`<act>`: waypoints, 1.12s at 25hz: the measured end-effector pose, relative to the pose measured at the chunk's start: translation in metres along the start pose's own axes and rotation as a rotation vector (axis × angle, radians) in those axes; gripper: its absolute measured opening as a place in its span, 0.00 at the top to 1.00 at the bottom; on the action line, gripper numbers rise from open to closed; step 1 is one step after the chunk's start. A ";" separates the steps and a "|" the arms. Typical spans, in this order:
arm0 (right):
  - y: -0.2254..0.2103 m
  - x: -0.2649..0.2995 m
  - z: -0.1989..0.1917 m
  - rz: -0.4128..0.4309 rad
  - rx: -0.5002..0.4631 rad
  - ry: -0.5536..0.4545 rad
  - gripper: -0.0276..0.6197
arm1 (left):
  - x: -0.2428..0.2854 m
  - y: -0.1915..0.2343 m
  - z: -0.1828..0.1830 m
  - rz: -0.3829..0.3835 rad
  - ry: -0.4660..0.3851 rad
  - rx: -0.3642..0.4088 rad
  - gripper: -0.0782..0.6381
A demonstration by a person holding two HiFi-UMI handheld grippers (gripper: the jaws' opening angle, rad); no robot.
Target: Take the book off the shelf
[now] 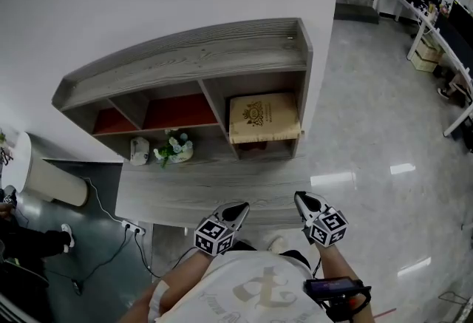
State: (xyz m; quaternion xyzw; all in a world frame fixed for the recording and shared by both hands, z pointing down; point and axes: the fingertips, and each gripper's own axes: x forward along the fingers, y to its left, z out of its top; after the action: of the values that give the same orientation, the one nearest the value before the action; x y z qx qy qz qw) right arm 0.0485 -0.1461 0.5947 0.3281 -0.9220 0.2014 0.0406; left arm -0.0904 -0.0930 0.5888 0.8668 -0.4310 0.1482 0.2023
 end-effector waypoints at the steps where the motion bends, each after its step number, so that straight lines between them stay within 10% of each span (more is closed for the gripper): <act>1: -0.001 0.002 0.000 0.000 0.003 -0.002 0.95 | 0.001 0.000 0.005 -0.005 -0.003 0.021 0.89; 19: -0.017 -0.019 -0.002 -0.099 0.018 -0.025 0.95 | 0.030 0.038 0.080 0.076 -0.015 0.372 0.88; 23: -0.023 -0.023 -0.001 -0.108 0.022 -0.033 0.95 | 0.040 0.047 0.096 0.129 -0.008 0.453 0.70; 28: -0.028 -0.026 -0.004 -0.110 0.033 -0.025 0.95 | 0.050 0.051 0.120 0.196 -0.035 0.566 0.70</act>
State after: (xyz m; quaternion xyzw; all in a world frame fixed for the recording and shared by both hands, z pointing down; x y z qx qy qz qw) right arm 0.0862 -0.1490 0.6027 0.3812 -0.8997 0.2099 0.0346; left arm -0.0925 -0.2120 0.5170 0.8454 -0.4577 0.2663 -0.0699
